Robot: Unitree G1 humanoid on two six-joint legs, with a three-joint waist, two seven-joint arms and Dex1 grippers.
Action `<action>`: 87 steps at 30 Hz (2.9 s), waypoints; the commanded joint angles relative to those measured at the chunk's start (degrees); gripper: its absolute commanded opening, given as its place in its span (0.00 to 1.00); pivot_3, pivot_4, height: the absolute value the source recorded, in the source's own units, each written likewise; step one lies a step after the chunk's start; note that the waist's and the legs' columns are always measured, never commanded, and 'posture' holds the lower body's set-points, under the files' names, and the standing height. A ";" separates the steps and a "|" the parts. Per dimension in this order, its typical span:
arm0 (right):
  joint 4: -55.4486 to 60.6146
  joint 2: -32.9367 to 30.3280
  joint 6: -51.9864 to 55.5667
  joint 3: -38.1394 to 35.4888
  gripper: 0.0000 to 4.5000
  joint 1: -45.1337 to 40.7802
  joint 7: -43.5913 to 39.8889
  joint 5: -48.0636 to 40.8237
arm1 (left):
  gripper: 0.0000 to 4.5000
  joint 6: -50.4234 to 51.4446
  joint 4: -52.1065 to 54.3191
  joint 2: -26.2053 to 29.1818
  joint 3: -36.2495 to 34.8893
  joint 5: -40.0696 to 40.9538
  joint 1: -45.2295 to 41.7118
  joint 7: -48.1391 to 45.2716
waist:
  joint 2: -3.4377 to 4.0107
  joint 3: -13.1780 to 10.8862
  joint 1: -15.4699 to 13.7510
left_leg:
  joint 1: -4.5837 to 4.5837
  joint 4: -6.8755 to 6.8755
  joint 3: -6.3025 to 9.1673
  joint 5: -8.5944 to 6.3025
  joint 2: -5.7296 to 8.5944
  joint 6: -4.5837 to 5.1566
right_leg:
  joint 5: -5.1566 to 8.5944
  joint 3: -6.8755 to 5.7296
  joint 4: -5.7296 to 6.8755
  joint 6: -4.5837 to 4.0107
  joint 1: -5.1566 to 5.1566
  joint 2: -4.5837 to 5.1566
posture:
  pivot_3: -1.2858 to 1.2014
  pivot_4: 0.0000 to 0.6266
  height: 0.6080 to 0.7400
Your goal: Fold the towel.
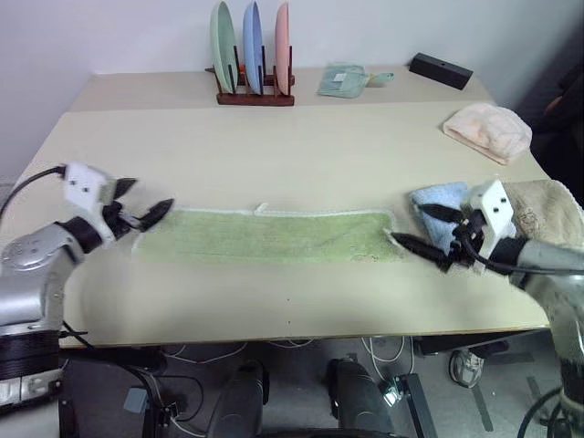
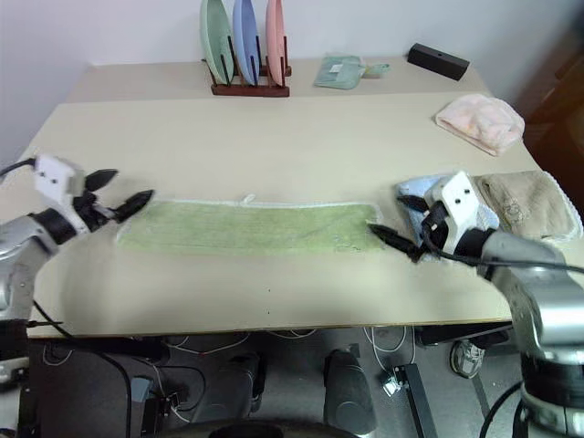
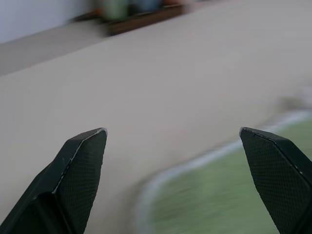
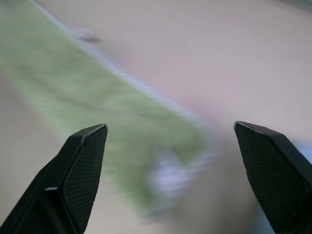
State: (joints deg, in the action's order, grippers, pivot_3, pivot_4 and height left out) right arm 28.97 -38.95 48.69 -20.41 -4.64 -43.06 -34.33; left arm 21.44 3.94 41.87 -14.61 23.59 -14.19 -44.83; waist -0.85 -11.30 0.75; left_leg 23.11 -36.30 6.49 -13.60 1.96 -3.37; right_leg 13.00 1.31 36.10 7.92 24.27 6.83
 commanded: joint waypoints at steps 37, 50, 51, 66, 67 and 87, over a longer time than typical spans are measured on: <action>-1.20 23.96 13.46 -9.74 0.00 -7.17 67.01 -37.32 | 1.00 -1.97 18.80 -6.04 20.31 -3.98 5.05 -4.58 | 0.11 0.19 0.40 | -0.12 0.14 -0.04 0.00 -0.03 0.03 | 0.02 0.05 -0.04 -0.03 -0.02 -0.05 | 0.52 0.24 1.00; 6.44 0.17 11.45 30.40 0.00 -25.64 33.26 -15.47 | 1.00 -5.43 8.86 -3.52 11.66 -5.91 2.42 -1.60 | 0.10 0.20 0.99 | -0.11 0.15 -0.04 -0.05 -0.14 0.11 | 0.08 -0.04 -0.08 -0.08 -0.01 -0.13 | 0.52 0.24 1.00; 4.90 1.96 10.85 33.08 0.00 -26.72 32.44 -13.65 | 1.00 -5.58 8.65 -3.46 11.42 -5.92 2.38 -1.66 | 0.09 0.21 0.86 | -0.08 0.14 -0.04 -0.04 -0.14 0.11 | 0.08 -0.04 -0.10 -0.08 -0.01 -0.13 | 0.52 0.24 1.00; -8.95 14.47 3.54 45.06 0.12 -28.71 21.52 5.18 | 1.00 -5.48 10.46 -3.10 11.20 -6.21 5.10 -1.02 | 0.07 0.22 0.36 | 0.01 0.13 0.01 -0.04 -0.10 0.10 | 0.06 -0.06 -0.10 -0.07 0.11 -0.11 | 0.52 0.24 1.00; -7.22 13.79 2.94 44.50 0.19 -28.30 19.73 4.68 | 1.00 -5.36 10.29 -3.12 11.08 -6.10 5.06 -0.92 | 0.07 0.22 0.37 | 0.01 0.13 0.00 -0.04 -0.10 0.10 | 0.06 -0.06 -0.09 -0.07 0.11 -0.11 | 0.52 0.24 1.00; -17.10 10.97 -10.25 37.18 0.02 -27.12 15.27 18.30 | 1.00 -6.58 6.54 -4.06 11.70 -6.69 2.89 -1.55 | 0.07 0.21 0.48 | -0.01 0.15 -0.02 -0.04 -0.11 0.10 | 0.06 -0.06 -0.07 -0.08 0.12 -0.12 | 0.52 0.24 1.00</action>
State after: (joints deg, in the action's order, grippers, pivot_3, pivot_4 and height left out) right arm 12.94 -29.62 41.59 15.71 -29.90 -27.39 -17.96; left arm 15.92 9.97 37.89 -2.43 16.90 -10.24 -46.19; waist -0.79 -11.09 1.23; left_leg 23.09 -36.15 6.46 -13.64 1.85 -3.27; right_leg 13.06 1.26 36.03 7.85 24.39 6.71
